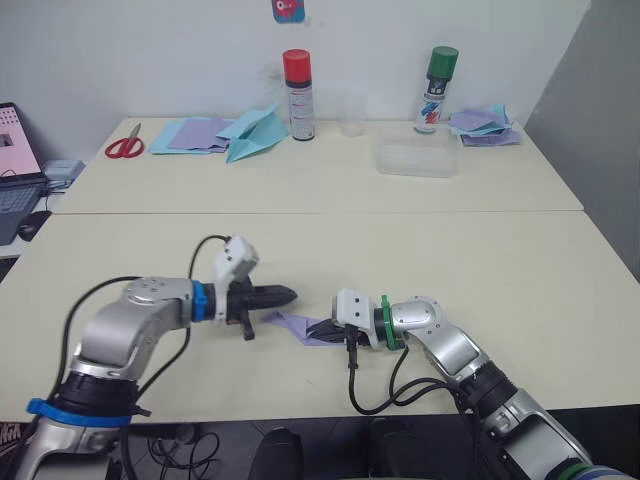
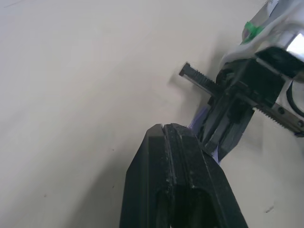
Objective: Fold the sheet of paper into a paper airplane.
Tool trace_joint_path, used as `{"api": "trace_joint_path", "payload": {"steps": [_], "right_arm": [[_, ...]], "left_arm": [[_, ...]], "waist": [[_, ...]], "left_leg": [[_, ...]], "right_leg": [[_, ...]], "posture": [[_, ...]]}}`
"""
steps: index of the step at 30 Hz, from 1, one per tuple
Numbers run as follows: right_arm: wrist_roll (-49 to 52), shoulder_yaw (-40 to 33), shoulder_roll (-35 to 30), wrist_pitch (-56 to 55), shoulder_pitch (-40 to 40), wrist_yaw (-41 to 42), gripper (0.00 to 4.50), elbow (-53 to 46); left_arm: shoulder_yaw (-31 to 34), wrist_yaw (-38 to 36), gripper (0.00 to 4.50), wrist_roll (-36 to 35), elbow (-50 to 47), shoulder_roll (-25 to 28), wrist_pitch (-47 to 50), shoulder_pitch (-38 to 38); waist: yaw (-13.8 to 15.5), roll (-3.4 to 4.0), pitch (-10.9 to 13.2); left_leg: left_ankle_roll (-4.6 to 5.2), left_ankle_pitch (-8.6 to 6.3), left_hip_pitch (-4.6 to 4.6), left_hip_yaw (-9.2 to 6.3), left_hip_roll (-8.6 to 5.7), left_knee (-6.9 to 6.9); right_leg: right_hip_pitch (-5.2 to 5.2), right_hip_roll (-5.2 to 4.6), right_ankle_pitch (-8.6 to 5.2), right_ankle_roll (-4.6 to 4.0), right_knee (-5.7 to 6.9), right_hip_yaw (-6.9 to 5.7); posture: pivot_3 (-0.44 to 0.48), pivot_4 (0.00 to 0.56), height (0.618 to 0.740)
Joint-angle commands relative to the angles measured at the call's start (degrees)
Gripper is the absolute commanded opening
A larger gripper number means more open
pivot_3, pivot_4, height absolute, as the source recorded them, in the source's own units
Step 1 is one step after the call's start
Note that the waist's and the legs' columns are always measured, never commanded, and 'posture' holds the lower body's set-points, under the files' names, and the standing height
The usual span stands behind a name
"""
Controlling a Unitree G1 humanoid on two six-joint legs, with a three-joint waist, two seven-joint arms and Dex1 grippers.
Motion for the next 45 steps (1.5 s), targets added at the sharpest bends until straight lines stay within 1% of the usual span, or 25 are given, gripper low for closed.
{"api": "trace_joint_path", "payload": {"steps": [1,5,7,8,9,10,14,17,20,22,25,26,29,30,33,35,39,45], "right_arm": [[-1.2,-0.6,-0.8,2.3,0.0,-0.4,0.03,1.9],[-0.3,-1.1,-0.5,4.0,0.1,-0.1,0.03,1.1],[1.5,-1.5,-0.7,6.9,0.0,1.7,0.03,-0.5],[2.6,-1.5,-1.2,8.4,0.0,3.4,0.41,-1.6],[3.7,-1.6,-2.0,10.1,0.0,5.2,0.62,-3.0],[5.0,-1.6,-2.9,11.8,-0.1,7.0,0.94,-4.5],[8.9,-0.8,-7.7,20.1,-0.9,13.9,2.34,-10.0],[9.7,-0.8,-10.4,22.2,-1.3,15.9,2.34,-11.8],[12.0,-4.4,-10.8,23.8,-2.1,14.7,2.34,-13.7],[15.4,-7.8,-10.2,27.9,-3.0,13.3,2.34,-15.8],[19.9,-11.0,-9.0,32.4,-3.8,11.8,1.74,-19.1],[20.3,-11.9,-7.6,32.6,-4.3,10.0,1.43,-19.2],[20.4,-13.5,-3.6,32.6,-5.1,4.9,0.26,-18.0],[19.5,-13.3,-2.4,31.7,-5.2,3.5,0.02,-17.1],[11.4,-8.6,-0.1,24.0,-4.0,-2.1,0.02,-10.4],[8.2,-6.6,-0.1,19.4,-2.9,-3.2,0.02,-7.6],[5.3,-4.9,-0.4,15.7,-0.4,-4.5,0.02,-4.7],[2.8,-4.4,-4.1,12.4,2.3,-3.2,0.02,-3.6]], "left_arm": [[-3.8,0.1,0.00,4.5,1.4,0.0,-4.3,1.1],[-6.8,0.1,0.00,8.5,4.6,0.2,-7.8,1.4],[-7.8,-0.1,0.00,10.2,6.8,-0.1,-9.8,1.0],[-8.0,-0.2,0.00,10.5,7.4,-0.3,-10.1,0.8],[-8.4,-0.6,0.00,10.7,7.8,-0.3,-10.4,0.7],[-8.8,-0.9,0.00,11.2,8.3,-0.3,-11.0,0.7],[-9.9,-1.1,0.00,12.8,10.3,-0.6,-12.7,0.8],[-10.2,-1.2,0.00,13.2,11.1,-0.9,-13.5,0.7],[-10.2,-0.9,0.00,13.4,11.7,-1.3,-13.9,0.4],[-10.2,-0.7,0.00,13.6,11.7,-1.3,-14.3,0.6],[-10.1,-0.5,0.00,13.8,11.5,-1.5,-14.5,1.0],[-10.0,-0.4,0.00,13.7,11.5,-1.5,-14.5,1.1],[-9.9,-0.4,0.00,13.8,11.3,-1.5,-14.7,1.5],[-9.9,-0.3,0.00,13.8,11.2,-1.6,-14.8,1.6],[-10.0,-0.2,0.00,14.1,11.2,-1.7,-15.0,1.8],[-10.3,-0.2,0.00,14.4,11.3,-1.6,-15.1,1.8],[-10.4,-0.3,0.00,14.7,11.7,-1.5,-15.4,1.6],[-10.6,0.3,0.00,15.9,12.3,-1.8,-16.1,1.4]], "waist": [[0.0,0.00,0.0],[0.2,-0.01,0.0],[0.2,0.00,0.0],[0.2,0.01,0.0],[0.3,0.01,0.0],[0.4,0.01,0.0],[0.5,0.03,0.0],[0.5,0.03,0.0],[0.5,0.05,0.0],[0.5,0.08,0.0],[0.5,0.09,0.0],[0.5,0.09,0.0],[0.5,0.09,0.0],[0.5,0.10,0.0],[0.5,0.09,0.0],[0.5,0.10,0.0],[0.5,0.10,0.0],[0.5,0.18,-0.1]], "left_leg": [[0.00,0.00,0.00,0.00,0.00,0.00],[0.00,0.00,0.00,0.01,0.00,0.00],[0.00,0.00,0.04,0.01,-0.01,0.00],[0.00,0.00,0.05,0.02,-0.02,0.00],[0.00,0.00,0.05,0.02,-0.02,0.00],[0.00,0.00,0.04,0.03,-0.04,0.00],[0.00,0.00,0.00,0.02,-0.06,0.02],[0.00,0.00,-0.01,0.02,-0.08,0.02],[0.00,0.00,0.00,0.02,-0.10,0.02],[0.00,0.00,-0.01,0.01,-0.10,0.02],[0.01,0.00,-0.01,0.01,-0.09,0.02],[0.01,0.00,-0.01,-0.01,-0.09,0.02],[0.01,0.00,-0.01,-0.03,-0.08,0.01],[0.01,0.00,-0.01,-0.02,-0.08,0.01],[0.01,0.00,-0.04,0.00,-0.07,0.01],[0.01,0.00,-0.04,0.03,-0.08,0.01],[0.01,0.01,-0.15,0.07,-0.08,0.01],[0.02,0.01,-0.09,0.04,-0.08,0.02]], "right_leg": [[0.00,0.00,0.00,0.00,0.00,0.00],[0.00,0.00,-0.01,-0.01,0.01,-0.07],[0.03,-0.01,-0.01,-0.02,0.02,-0.05],[0.03,-0.02,-0.01,-0.02,0.02,-0.04],[0.03,-0.02,-0.01,-0.02,0.02,-0.04],[0.03,-0.03,-0.01,-0.02,0.02,-0.05],[0.04,-0.08,-0.01,-0.02,-0.04,-0.02],[0.05,-0.11,-0.01,-0.02,-0.06,0.00],[0.06,-0.11,-0.01,-0.01,-0.05,-0.05],[0.06,-0.11,-0.01,-0.01,-0.04,-0.11],[0.06,-0.11,0.00,0.01,-0.02,-0.10],[0.06,-0.11,0.01,0.01,-0.02,-0.10],[0.06,-0.11,0.00,0.01,-0.03,-0.11],[0.06,-0.11,0.00,0.01,-0.03,-0.12],[0.06,-0.13,0.00,0.01,-0.06,-0.11],[0.05,-0.14,0.00,0.01,-0.08,-0.07],[0.02,-0.14,0.00,0.01,-0.16,-0.04],[0.07,-0.14,0.02,0.04,-0.16,-0.05]], "posture": [[0.000,0.150,0.740],[0.000,0.150,0.740],[0.000,0.150,0.740],[0.000,0.150,0.740],[0.000,0.150,0.740],[0.000,0.150,0.740],[0.000,0.150,0.740],[0.000,0.150,0.740],[0.000,0.150,0.740],[0.000,0.150,0.740],[0.000,0.150,0.740],[0.000,0.150,0.740],[0.000,0.150,0.740],[0.000,0.150,0.740],[0.000,0.150,0.740],[0.000,0.150,0.740],[0.000,0.150,0.740],[0.000,0.150,0.740]]}}
